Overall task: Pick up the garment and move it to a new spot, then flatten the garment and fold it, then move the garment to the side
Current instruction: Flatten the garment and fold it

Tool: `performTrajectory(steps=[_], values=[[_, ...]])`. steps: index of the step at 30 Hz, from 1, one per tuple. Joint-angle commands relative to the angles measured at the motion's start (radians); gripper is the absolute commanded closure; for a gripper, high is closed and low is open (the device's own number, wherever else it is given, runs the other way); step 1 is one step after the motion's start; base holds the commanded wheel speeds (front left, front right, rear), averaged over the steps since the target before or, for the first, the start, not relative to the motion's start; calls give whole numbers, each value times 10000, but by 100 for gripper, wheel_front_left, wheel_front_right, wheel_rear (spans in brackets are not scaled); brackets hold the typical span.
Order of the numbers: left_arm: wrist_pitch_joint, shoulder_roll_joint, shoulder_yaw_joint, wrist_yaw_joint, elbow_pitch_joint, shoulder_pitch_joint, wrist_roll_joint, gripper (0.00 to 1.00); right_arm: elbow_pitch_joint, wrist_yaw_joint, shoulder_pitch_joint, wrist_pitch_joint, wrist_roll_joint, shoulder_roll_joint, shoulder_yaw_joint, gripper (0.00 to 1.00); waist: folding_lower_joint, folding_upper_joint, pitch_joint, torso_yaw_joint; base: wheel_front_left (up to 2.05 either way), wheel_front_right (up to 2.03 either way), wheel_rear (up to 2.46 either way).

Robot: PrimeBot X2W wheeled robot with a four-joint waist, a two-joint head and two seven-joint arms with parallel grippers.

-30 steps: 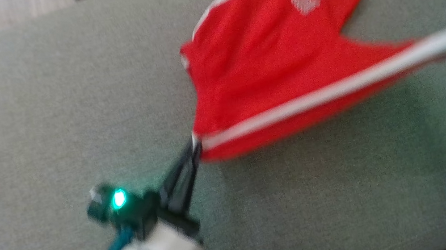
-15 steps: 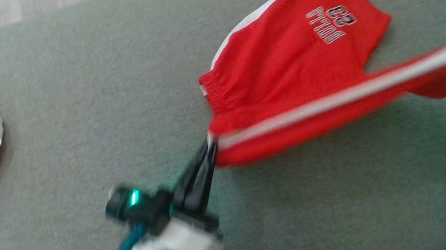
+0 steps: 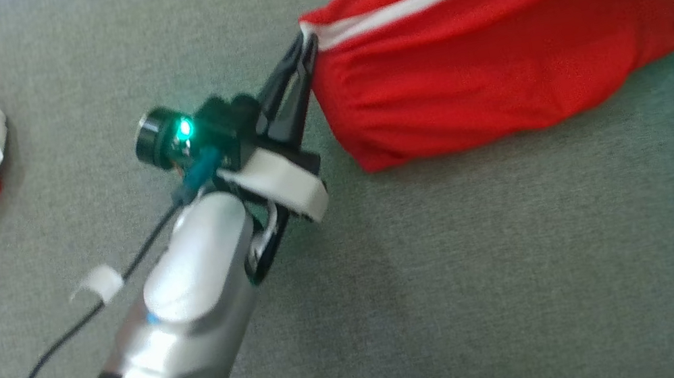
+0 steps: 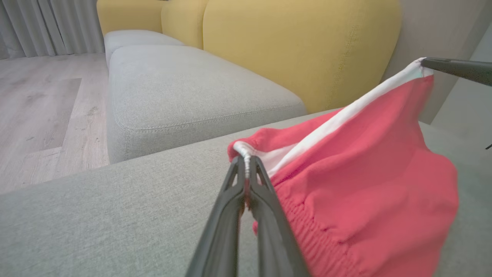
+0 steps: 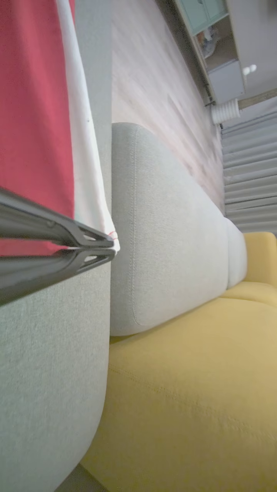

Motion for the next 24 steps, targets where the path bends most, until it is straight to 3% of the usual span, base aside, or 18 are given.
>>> performTrajectory(steps=[1,10,11,12,13,19,24], values=[[-18,68,307,49,-141,-364,33,100,-146,-7,-192,32,-58,-303,189,100,-2,0,212,94,0,0,0],[-167,-139,-366,-117,1948,-1910,-498,100,2602,-7,-2410,-93,-270,-594,1851,100,-2,0,908,452,0,0,0],[-238,-140,-479,-73,2036,-1992,-627,75,2877,-7,-2571,-191,-245,-539,1955,94,-2,0,926,463,0,0,0],[-325,-142,-575,25,2085,-2052,-741,24,3157,-7,-2716,-270,-231,-486,2032,19,-2,0,939,477,0,0,0],[-411,-142,-667,147,2117,-2090,-858,0,3406,-7,-2851,-426,-234,-435,2084,0,-2,0,940,493,0,0,0],[-744,-145,-896,1289,1917,-1708,-1133,0,4350,-7,-2598,-851,714,-231,2585,0,-2,0,428,672,0,0,0],[-753,-84,55,2210,32,-345,-303,0,4832,-7,-1911,-130,1668,-477,2850,0,-2,0,-41,878,0,0,0]])
